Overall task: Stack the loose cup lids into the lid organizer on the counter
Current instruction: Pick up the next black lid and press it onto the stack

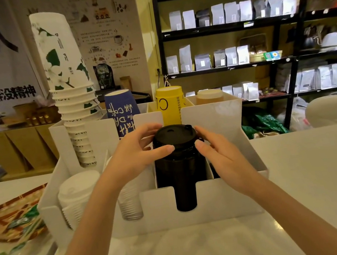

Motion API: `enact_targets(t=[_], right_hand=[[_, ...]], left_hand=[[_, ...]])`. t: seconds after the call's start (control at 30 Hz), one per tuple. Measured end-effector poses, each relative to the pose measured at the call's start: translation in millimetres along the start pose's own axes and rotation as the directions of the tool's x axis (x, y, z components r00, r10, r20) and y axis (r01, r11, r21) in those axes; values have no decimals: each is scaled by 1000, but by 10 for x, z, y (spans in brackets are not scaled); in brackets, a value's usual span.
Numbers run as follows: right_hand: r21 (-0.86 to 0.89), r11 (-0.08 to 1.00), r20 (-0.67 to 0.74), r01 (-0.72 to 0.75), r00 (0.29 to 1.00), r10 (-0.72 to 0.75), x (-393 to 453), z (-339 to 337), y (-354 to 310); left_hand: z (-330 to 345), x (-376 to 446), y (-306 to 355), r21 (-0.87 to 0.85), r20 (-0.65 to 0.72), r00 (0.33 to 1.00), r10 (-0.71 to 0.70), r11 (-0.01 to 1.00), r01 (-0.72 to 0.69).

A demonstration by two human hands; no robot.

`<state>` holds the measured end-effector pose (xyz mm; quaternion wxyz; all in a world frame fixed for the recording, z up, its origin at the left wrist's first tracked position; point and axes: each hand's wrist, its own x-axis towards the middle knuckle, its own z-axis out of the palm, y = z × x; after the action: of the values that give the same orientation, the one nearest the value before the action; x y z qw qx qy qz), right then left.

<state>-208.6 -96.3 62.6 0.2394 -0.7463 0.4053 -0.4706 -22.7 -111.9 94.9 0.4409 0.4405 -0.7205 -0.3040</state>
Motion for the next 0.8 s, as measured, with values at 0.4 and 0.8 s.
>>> enact_targets(t=[0.4,0.8], right_hand=[[-139,990,-67,-19,998,10,-31,-37,-29],[-405,910,-138,92,977,-160,-92,89,66]], left_hand=[[33,-2,4,131,38,999,-13,991,8],[54,3,-59,125,71,997,-22,992,13]])
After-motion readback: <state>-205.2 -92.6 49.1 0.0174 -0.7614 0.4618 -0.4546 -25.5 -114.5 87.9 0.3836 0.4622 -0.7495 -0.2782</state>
